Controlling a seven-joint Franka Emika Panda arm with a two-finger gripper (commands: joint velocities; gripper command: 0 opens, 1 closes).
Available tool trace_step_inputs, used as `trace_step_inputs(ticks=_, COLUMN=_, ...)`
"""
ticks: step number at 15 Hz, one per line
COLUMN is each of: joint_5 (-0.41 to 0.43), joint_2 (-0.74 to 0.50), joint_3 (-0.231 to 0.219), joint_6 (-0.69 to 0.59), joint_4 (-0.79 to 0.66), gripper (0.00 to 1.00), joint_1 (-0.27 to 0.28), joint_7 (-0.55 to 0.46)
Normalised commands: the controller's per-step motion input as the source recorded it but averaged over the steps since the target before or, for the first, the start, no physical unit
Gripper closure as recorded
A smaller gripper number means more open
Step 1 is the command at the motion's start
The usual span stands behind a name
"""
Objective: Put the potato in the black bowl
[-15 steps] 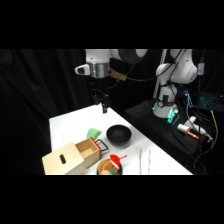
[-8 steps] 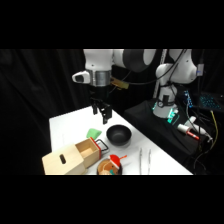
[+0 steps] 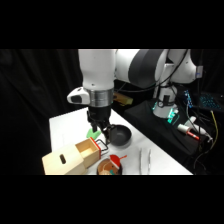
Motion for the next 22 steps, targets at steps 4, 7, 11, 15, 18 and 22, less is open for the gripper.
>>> trace_step_inputs(ticks=4, joint_5=0.149, joint_2=0.33, joint_3=0.031, joint_6=0.06, joint_4=0.34, gripper=0.00, joint_1=0.011, joint_7=-0.12)
trace_step_inputs(ticks=7, joint_5=0.163, joint_2=0.29, joint_3=0.034, joint_6=0.09, joint_4=0.24, gripper=0.00, joint_1=0.012, joint_7=-0.14)
trace_step_inputs(ticks=11, joint_5=0.195, joint_2=0.26, joint_3=0.046, joint_6=0.09, joint_4=0.19, gripper=0.00, joint_1=-0.005, joint_7=-0.16)
trace_step_inputs(ticks=15, joint_5=0.208, joint_2=0.23, joint_3=0.066, joint_6=0.10, joint_4=0.15, gripper=0.00, joint_1=-0.025, joint_7=-0.17)
trace_step_inputs(ticks=18, joint_5=0.149, joint_2=0.20, joint_3=0.052, joint_6=0.14, joint_4=0.15, gripper=0.00, joint_1=-0.017, joint_7=-0.16)
trace_step_inputs(ticks=22, joint_5=0.114, joint_2=0.13, joint_3=0.037, joint_6=0.14, joint_4=0.14, gripper=0.26, joint_1=-0.010, joint_7=-0.15)
